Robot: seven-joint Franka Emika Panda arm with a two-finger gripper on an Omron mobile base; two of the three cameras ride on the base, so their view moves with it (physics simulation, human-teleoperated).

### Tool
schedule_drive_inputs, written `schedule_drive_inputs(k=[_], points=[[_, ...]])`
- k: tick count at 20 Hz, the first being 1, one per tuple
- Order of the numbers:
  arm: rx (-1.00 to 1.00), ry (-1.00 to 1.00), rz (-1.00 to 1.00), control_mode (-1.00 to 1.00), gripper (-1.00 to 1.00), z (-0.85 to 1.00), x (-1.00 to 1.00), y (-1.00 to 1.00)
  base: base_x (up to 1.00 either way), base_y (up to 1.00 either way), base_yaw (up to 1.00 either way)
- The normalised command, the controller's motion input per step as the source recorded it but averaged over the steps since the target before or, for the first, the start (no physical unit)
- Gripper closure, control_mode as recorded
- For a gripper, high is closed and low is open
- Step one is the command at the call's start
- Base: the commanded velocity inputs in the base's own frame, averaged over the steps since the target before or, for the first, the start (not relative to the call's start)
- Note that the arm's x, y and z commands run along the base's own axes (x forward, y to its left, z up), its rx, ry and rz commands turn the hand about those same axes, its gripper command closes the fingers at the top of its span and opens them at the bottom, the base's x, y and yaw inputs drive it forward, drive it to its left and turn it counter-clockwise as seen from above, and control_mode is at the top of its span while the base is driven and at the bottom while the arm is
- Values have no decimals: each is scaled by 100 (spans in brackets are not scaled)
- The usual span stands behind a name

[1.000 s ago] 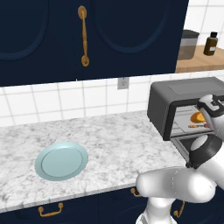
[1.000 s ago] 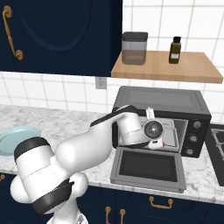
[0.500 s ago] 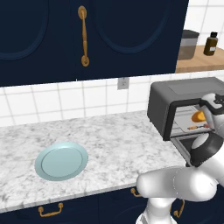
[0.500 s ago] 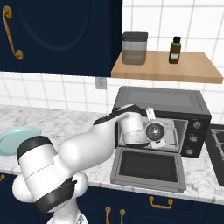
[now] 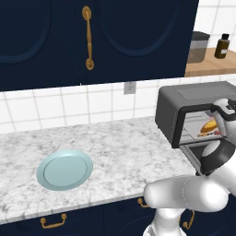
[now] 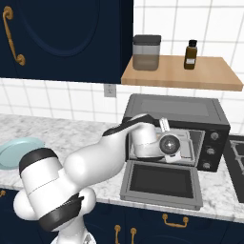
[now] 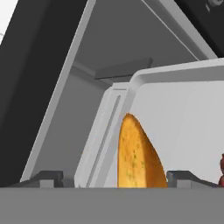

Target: Pick up the kebab skewer and baguette bread, and place them inside the toaster oven. Close the toaster oven door and start by setting the timer.

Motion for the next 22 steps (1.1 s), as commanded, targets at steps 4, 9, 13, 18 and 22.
schedule_drive_inputs(k=[4, 9, 13, 18, 22], points=[[0, 1, 0, -100, -100, 9, 0, -15, 0, 0, 0], [0, 0, 0, -100, -100, 35, -22, -27, 0, 0, 0], [-1, 0, 0, -100, -100, 24, -67, -21, 0, 0, 0], [-25, 0, 11, -100, -100, 3, -69, -18, 0, 0, 0], [-47, 0, 40, -100, -100, -2, -24, 1, 0, 0, 0]])
